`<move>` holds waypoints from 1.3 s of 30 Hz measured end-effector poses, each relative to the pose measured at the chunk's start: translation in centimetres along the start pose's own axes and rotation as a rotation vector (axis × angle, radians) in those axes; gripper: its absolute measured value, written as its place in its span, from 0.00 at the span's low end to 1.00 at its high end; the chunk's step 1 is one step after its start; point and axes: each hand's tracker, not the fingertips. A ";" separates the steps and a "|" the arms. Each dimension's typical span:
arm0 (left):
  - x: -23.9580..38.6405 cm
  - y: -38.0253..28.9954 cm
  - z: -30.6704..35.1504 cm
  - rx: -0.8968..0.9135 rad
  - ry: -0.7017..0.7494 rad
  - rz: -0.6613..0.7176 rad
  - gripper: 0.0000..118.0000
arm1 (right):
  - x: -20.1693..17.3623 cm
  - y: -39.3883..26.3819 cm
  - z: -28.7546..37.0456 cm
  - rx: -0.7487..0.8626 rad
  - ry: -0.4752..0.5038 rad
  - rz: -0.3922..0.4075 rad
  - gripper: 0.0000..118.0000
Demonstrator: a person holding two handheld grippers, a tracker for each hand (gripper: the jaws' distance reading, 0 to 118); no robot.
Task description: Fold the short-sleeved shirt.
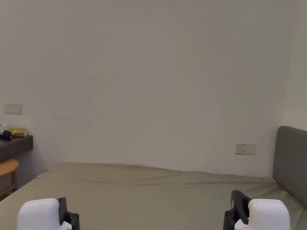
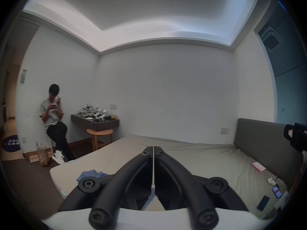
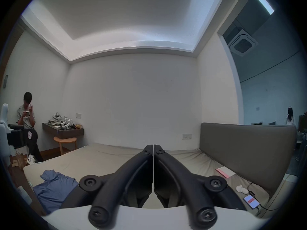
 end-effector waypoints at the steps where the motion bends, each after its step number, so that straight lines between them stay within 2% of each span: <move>1: -1.2 0.0 0.0 -0.002 0.026 -0.008 0.00 | -0.9 -0.2 -0.3 -0.003 0.022 0.001 0.01; 3: -4.3 0.1 0.1 -0.006 0.112 -0.023 0.00 | -3.4 -0.7 -1.0 -0.027 0.097 -0.008 0.01; 11: -13.8 -1.9 0.0 -0.137 0.264 -0.026 0.00 | -14.1 -2.8 -3.0 -0.072 0.339 -0.019 0.02; 12: -14.5 -2.5 -0.6 -0.176 0.261 -0.034 0.04 | -15.3 -3.0 -3.4 -0.077 0.359 -0.024 0.01; 13: -15.1 -3.2 -1.4 -0.225 0.253 -0.037 0.30 | -16.2 -3.2 -3.5 -0.081 0.382 -0.026 0.01; 14: -15.6 -3.9 -2.4 -0.268 0.254 -0.036 0.69 | -16.8 -3.4 -3.7 -0.082 0.393 -0.022 0.02; 15: -16.2 -4.9 -3.8 -0.338 0.228 -0.034 1.00 | -17.4 -3.7 -3.8 -0.085 0.403 -0.018 0.01; 16: -16.6 -6.0 -5.1 -0.423 0.177 -0.025 0.97 | -18.1 -4.0 -4.2 -0.087 0.411 -0.013 0.02; 17: -16.6 -7.1 -6.1 -0.334 0.140 -0.004 0.99 | -18.4 -4.3 -4.4 -0.091 0.419 -0.008 0.01; 18: -16.2 -9.1 -7.5 -0.406 0.184 0.012 1.00 | -18.6 -4.6 -4.7 -0.098 0.429 -0.003 0.01; 20: -16.3 -12.9 -11.0 -0.472 0.148 0.038 1.00 | -18.9 -5.3 -5.4 -0.120 0.434 0.001 0.01; 23: -15.8 -18.5 -16.2 -0.762 0.065 0.061 1.00 | -18.5 -6.6 -6.4 -0.153 0.422 0.025 0.02; 25: -14.9 -22.9 -18.9 -0.862 0.030 0.042 1.00 | -18.4 -7.6 -7.4 -0.176 0.400 0.046 0.02; 29: -13.0 -30.1 -23.3 -0.955 0.034 -0.009 1.00 | -18.0 -9.5 -9.4 -0.260 0.378 0.067 0.02; 31: -12.1 -32.8 -24.7 -1.018 -0.022 0.003 1.00 | -17.7 -10.6 -10.2 -0.288 0.361 0.064 0.02; 36: -10.5 -36.5 -27.0 -1.055 -0.016 -0.096 0.98 | -18.0 -12.9 -12.0 -0.336 0.331 0.091 0.02; 37: -10.4 -37.1 -27.3 -1.074 -0.014 -0.097 0.93 | -18.0 -13.3 -12.4 -0.346 0.329 0.088 0.02; 38: -10.4 -37.4 -27.5 -1.093 -0.009 -0.099 0.94 | -18.0 -13.8 -12.8 -0.365 0.325 0.082 0.02; 39: -10.7 -36.8 -27.1 -1.037 -0.012 -0.078 0.94 | -18.0 -14.2 -13.2 -0.392 0.324 0.067 0.02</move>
